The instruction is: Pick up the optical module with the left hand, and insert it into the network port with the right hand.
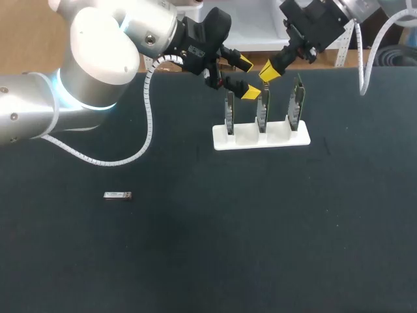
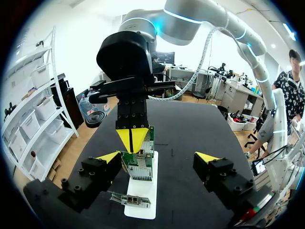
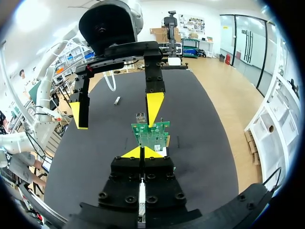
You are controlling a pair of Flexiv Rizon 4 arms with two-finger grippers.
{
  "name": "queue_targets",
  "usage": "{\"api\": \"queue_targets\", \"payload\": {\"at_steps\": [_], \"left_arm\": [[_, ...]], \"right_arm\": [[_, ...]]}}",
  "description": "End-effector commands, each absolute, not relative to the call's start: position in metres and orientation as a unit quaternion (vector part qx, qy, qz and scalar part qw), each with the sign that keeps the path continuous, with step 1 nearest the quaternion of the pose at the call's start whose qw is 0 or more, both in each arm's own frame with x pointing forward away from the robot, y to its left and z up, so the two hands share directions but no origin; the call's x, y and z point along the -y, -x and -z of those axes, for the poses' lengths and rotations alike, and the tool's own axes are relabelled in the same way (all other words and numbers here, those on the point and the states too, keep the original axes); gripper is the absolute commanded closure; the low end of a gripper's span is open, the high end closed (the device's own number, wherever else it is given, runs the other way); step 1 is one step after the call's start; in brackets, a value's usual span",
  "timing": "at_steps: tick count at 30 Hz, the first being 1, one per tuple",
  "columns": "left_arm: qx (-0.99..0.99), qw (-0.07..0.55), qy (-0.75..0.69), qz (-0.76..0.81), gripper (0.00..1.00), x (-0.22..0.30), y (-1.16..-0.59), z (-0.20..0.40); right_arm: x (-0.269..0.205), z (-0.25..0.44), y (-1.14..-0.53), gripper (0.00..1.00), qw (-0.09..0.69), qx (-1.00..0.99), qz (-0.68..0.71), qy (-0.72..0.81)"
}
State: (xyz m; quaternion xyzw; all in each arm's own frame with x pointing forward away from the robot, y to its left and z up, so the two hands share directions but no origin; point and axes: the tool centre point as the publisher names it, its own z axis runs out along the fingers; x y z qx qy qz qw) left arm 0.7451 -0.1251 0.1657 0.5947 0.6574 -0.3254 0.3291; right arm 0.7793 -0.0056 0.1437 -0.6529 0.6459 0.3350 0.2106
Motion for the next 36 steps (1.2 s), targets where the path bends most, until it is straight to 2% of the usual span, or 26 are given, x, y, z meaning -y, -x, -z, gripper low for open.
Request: {"api": "queue_targets", "payload": {"at_steps": [1, 27, 36], "left_arm": [[-0.659, 0.325, -0.596, 0.325, 0.00, 0.126, -0.747, -0.167], [-0.659, 0.325, -0.596, 0.325, 0.00, 0.126, -0.747, -0.167], [-0.659, 0.325, -0.596, 0.325, 0.00, 0.126, -0.747, -0.167]], "right_arm": [[0.005, -0.138, -0.782, 1.00, 0.208, -0.645, -0.338, 0.653], [0.000, -0.131, -0.774, 1.00, 0.188, -0.650, -0.352, 0.646], [0.009, -0.147, -0.777, 1.00, 0.218, -0.650, -0.346, 0.641]]}}
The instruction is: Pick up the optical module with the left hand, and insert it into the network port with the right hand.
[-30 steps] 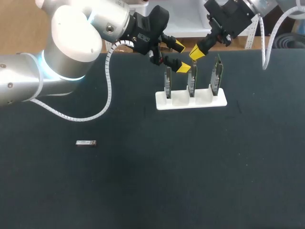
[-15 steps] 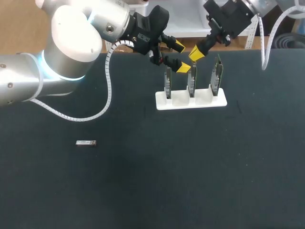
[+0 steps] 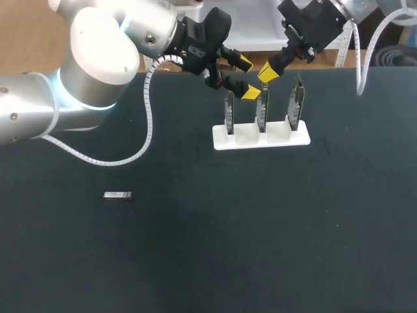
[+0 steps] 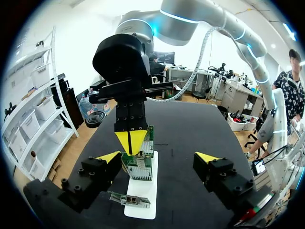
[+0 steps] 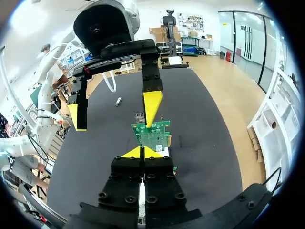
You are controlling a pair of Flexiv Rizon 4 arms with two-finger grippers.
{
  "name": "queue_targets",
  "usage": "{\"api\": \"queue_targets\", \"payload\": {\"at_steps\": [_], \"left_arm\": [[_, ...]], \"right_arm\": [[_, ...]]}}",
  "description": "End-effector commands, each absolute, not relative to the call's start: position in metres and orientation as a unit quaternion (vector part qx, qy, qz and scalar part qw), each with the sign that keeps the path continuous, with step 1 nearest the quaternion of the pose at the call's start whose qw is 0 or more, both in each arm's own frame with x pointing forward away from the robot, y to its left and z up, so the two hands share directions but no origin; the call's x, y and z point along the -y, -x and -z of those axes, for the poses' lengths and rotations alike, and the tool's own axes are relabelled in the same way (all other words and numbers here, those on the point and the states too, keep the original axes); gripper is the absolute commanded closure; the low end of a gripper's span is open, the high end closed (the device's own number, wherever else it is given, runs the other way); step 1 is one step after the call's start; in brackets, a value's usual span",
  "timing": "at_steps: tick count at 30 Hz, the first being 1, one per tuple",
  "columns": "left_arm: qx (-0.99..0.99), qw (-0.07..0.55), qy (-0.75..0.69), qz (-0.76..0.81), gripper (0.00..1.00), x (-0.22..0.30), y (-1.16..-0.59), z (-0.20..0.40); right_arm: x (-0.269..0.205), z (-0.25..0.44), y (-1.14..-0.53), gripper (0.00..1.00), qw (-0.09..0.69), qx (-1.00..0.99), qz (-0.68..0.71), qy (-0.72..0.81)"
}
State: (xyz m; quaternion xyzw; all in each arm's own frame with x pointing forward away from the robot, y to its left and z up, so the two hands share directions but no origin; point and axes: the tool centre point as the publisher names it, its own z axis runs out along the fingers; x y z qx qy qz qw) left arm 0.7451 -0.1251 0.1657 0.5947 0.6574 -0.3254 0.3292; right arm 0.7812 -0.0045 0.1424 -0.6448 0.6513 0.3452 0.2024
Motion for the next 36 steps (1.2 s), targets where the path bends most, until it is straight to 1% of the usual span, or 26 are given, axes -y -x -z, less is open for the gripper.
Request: {"api": "queue_targets", "payload": {"at_steps": [1, 6, 11, 22, 36], "left_arm": [[-0.659, 0.325, -0.596, 0.325, 0.00, 0.126, -0.747, -0.167], [-0.659, 0.325, -0.596, 0.325, 0.00, 0.126, -0.747, -0.167], [-0.659, 0.325, -0.596, 0.325, 0.00, 0.126, -0.747, -0.167], [-0.659, 0.325, -0.596, 0.325, 0.00, 0.126, -0.747, -0.167], [-0.659, 0.325, -0.596, 0.325, 0.00, 0.126, -0.747, -0.167]], "right_arm": [[0.009, -0.150, -0.777, 1.00, 0.222, -0.649, -0.347, 0.640], [0.014, -0.171, -0.776, 1.00, 0.260, -0.632, -0.362, 0.634], [0.024, -0.179, -0.771, 1.00, 0.277, -0.628, -0.368, 0.627], [0.045, -0.178, -0.750, 1.00, 0.265, -0.640, -0.357, 0.627], [0.096, -0.177, -0.734, 1.00, 0.264, -0.683, -0.318, 0.603]]}}
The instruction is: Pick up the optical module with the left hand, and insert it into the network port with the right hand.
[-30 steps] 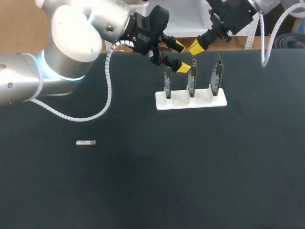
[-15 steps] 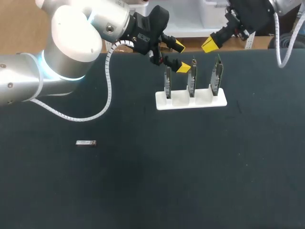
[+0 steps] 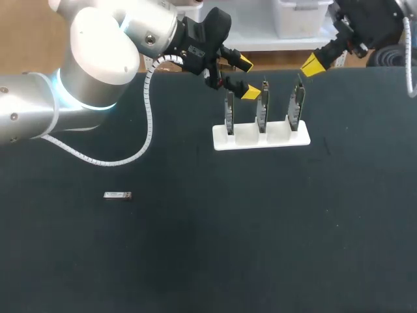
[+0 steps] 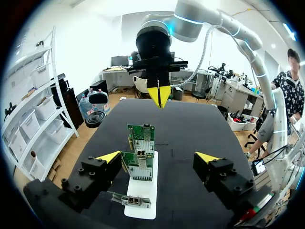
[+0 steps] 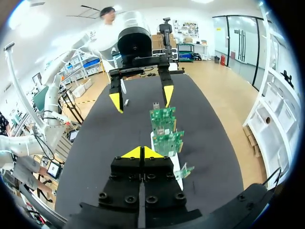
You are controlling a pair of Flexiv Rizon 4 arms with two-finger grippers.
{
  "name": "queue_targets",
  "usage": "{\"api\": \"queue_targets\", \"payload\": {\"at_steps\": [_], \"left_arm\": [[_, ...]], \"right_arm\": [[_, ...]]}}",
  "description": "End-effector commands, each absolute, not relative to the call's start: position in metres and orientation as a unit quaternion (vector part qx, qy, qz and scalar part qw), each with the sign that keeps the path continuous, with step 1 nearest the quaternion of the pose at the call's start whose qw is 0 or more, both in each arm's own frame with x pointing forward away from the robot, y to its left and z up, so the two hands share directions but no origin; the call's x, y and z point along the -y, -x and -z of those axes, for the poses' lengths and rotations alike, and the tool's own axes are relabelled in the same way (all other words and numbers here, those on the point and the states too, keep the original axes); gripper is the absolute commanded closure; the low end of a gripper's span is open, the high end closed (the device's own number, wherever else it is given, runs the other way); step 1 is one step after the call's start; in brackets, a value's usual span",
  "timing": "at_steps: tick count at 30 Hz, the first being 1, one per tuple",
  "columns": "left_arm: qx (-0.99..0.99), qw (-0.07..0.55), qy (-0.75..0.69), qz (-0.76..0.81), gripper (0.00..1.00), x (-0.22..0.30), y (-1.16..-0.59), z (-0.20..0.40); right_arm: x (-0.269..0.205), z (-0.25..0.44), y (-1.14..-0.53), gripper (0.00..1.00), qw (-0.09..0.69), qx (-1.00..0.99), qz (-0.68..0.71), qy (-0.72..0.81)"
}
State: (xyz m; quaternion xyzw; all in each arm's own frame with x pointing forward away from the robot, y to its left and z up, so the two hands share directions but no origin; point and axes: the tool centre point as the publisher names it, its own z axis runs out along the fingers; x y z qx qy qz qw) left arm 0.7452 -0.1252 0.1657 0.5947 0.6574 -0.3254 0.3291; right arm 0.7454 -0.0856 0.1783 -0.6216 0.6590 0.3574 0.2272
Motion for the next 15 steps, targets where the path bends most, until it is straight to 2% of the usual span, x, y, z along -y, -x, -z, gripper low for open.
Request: {"api": "queue_targets", "payload": {"at_steps": [1, 15], "left_arm": [[-0.659, 0.325, -0.596, 0.325, 0.00, 0.126, -0.747, -0.167], [-0.659, 0.325, -0.596, 0.325, 0.00, 0.126, -0.747, -0.167]], "right_arm": [[0.100, -0.175, -0.734, 1.00, 0.261, -0.687, -0.316, 0.600], [0.120, -0.171, -0.745, 1.00, 0.247, -0.704, -0.279, 0.605]]}}
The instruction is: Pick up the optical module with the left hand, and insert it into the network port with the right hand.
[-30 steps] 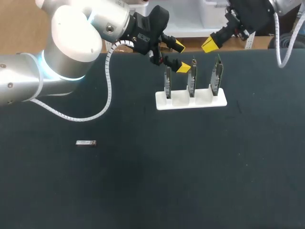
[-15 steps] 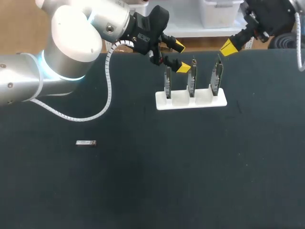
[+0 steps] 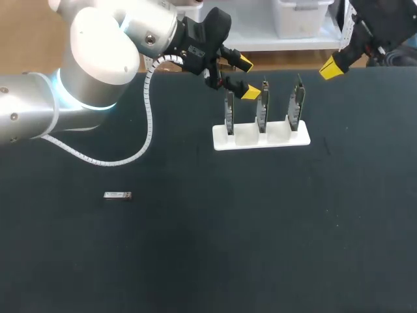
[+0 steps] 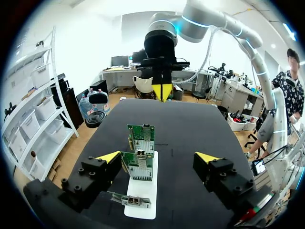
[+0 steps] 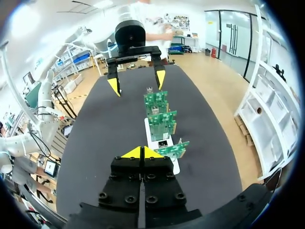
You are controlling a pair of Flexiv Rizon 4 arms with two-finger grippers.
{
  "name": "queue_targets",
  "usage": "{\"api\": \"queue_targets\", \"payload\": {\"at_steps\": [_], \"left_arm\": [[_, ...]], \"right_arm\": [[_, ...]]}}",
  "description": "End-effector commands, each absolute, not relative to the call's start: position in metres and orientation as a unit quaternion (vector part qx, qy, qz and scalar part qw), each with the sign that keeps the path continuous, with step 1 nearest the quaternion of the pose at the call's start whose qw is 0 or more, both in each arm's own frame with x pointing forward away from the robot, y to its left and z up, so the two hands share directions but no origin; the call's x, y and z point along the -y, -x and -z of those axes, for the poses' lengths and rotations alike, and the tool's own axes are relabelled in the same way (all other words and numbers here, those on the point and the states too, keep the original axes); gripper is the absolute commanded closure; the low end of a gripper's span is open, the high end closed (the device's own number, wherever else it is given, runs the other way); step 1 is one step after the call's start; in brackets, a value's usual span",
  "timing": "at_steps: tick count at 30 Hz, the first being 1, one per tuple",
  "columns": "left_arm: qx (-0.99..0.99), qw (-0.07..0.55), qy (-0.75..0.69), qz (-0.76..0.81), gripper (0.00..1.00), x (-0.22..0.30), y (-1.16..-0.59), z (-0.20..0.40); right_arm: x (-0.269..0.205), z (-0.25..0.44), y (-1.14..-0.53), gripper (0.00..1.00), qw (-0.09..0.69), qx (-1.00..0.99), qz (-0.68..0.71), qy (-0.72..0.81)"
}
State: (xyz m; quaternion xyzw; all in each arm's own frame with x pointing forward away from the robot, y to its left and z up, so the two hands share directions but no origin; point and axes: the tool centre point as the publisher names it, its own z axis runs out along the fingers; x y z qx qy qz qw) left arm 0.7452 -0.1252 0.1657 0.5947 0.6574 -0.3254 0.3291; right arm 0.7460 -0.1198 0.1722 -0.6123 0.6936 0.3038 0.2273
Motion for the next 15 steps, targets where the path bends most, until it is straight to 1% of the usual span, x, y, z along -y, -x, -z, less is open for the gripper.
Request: {"api": "queue_targets", "payload": {"at_steps": [1, 10, 15], "left_arm": [[-0.659, 0.325, -0.596, 0.325, 0.00, 0.126, -0.747, -0.167], [-0.659, 0.325, -0.596, 0.325, 0.00, 0.126, -0.747, -0.167], [-0.659, 0.325, -0.596, 0.325, 0.00, 0.126, -0.747, -0.167]], "right_arm": [[0.121, -0.170, -0.746, 1.00, 0.246, -0.705, -0.278, 0.605], [0.133, -0.163, -0.758, 1.00, 0.247, -0.701, -0.282, 0.607], [0.136, -0.160, -0.765, 1.00, 0.264, -0.685, -0.303, 0.608]]}}
